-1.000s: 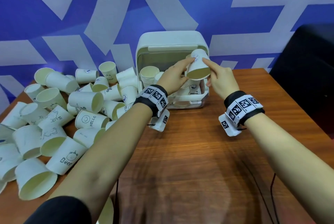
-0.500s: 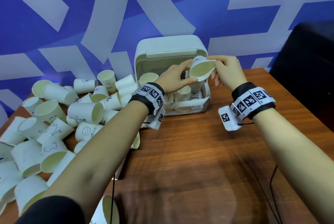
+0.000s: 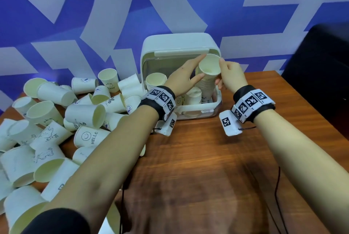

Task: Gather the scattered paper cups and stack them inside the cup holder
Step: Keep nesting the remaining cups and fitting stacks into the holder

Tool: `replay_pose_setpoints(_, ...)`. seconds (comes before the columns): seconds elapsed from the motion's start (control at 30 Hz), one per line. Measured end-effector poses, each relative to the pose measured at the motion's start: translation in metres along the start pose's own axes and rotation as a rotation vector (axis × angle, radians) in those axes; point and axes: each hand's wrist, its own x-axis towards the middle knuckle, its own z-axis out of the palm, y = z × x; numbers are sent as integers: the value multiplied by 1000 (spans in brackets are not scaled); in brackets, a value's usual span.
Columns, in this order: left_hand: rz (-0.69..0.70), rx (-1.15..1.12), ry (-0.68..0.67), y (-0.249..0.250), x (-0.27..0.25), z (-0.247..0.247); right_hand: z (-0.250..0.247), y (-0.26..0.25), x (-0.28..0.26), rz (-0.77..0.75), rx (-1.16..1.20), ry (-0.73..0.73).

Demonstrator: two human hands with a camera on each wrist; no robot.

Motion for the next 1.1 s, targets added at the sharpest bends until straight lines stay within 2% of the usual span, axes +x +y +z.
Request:
replay_pose_setpoints(0.4, -63, 80, -6, -3, 6, 14, 8, 24, 1, -205, -272, 143)
replay_pose_setpoints(0.67, -186, 246, -116, 1, 18, 18, 14, 29, 4, -137, -493, 95)
replay_pose_setpoints(0.87, -182, 168, -63, 7, 16, 16, 10, 17, -2, -89, -364, 58)
replay_pose_setpoints(1.1, -178, 249, -30, 32, -11, -15, 3, 5, -31, -107, -352, 23)
